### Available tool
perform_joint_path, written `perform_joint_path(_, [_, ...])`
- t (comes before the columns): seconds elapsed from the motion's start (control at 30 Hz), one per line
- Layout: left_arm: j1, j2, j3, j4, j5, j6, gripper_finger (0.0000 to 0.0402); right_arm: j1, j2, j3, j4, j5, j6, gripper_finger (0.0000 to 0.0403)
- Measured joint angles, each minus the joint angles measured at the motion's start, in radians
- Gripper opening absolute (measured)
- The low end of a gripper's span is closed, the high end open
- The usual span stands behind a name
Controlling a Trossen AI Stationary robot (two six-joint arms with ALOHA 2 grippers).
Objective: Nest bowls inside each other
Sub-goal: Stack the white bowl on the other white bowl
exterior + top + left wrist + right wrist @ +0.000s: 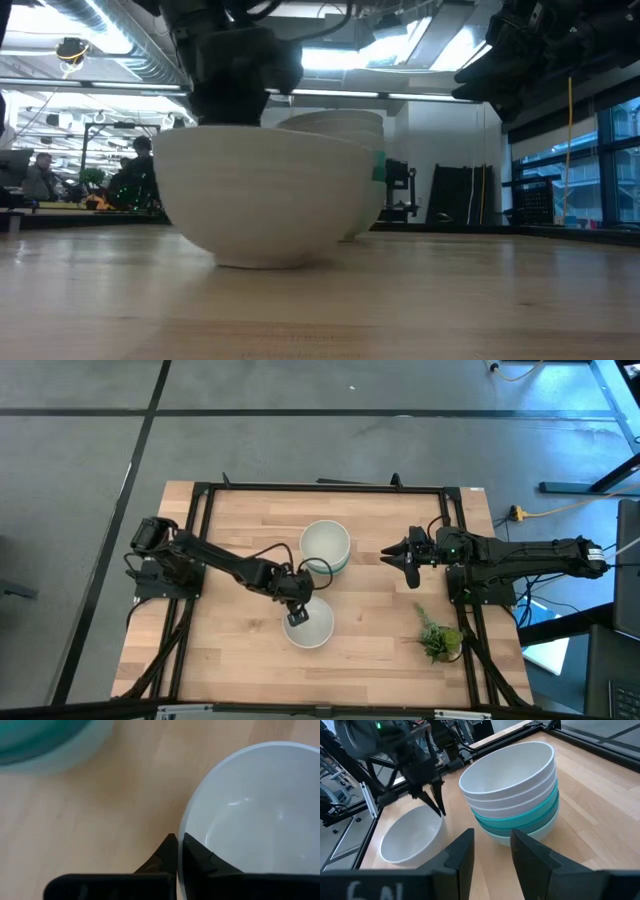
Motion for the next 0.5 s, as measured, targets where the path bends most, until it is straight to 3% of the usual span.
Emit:
perform_joint_path(0.23, [0.032,-0.109,0.0,-0.016,-0.012,0.034,0.0002,0.0,0.0,0.0,-0.003,0.0,-0.01,0.0129])
perform_joint_path(0.5, [0.11,-0.317,0.0,-0.004,-0.008,0.109,0.0002,0.0,0.0,0.0,-0.003,0.0,-0.023,0.0129])
